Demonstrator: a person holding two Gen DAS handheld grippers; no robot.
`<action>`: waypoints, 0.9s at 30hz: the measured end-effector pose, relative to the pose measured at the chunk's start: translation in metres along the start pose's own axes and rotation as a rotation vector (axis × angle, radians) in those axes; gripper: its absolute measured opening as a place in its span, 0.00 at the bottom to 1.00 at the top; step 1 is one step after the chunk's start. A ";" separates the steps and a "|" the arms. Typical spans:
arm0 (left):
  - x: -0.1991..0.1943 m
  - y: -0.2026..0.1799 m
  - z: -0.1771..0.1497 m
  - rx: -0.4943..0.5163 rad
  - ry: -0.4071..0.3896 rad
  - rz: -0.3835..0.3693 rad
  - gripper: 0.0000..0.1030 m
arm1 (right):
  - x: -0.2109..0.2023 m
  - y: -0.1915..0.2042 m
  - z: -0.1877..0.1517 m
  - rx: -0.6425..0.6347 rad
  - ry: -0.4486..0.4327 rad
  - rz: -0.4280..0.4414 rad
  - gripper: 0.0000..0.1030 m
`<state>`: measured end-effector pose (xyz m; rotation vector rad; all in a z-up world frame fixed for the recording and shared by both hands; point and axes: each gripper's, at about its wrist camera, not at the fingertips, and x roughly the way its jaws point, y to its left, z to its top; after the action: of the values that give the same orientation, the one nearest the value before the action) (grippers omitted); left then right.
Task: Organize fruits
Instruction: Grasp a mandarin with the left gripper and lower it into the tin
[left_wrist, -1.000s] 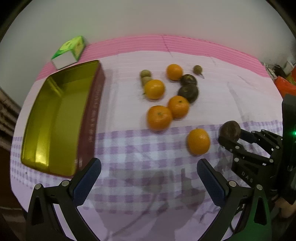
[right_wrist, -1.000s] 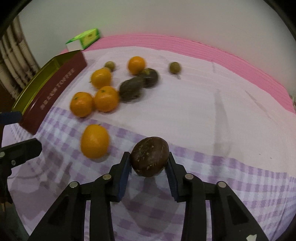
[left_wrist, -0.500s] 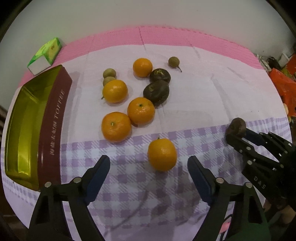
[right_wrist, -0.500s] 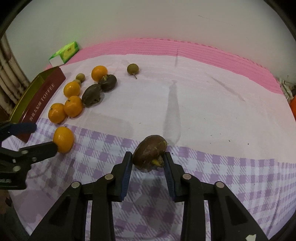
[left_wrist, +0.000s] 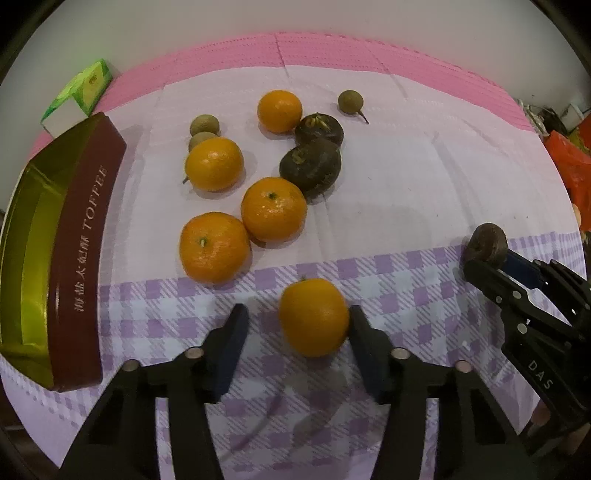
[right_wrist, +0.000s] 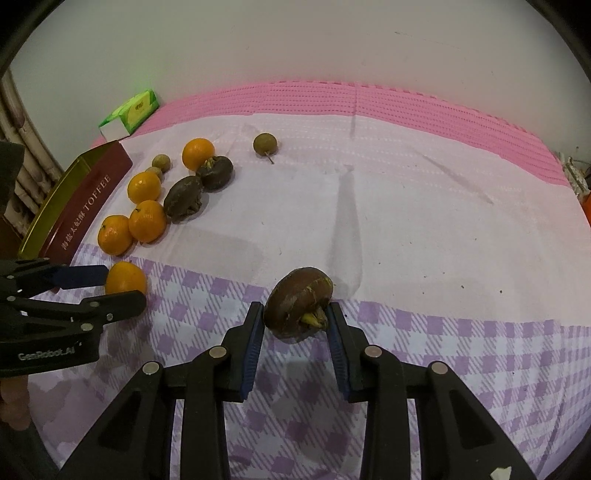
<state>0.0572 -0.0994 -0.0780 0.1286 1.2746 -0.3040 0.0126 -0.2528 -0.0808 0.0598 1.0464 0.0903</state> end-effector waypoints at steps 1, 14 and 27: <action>0.000 0.000 0.000 -0.001 0.002 -0.006 0.42 | 0.000 0.000 0.000 0.000 0.000 -0.001 0.31; -0.029 0.023 -0.008 -0.021 -0.046 -0.021 0.36 | -0.001 0.000 0.000 -0.004 -0.001 -0.006 0.30; -0.079 0.128 0.002 -0.117 -0.151 0.144 0.36 | 0.000 0.004 0.001 -0.016 0.001 -0.029 0.30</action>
<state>0.0765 0.0345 -0.0118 0.0956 1.1235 -0.1127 0.0135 -0.2493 -0.0800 0.0297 1.0473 0.0727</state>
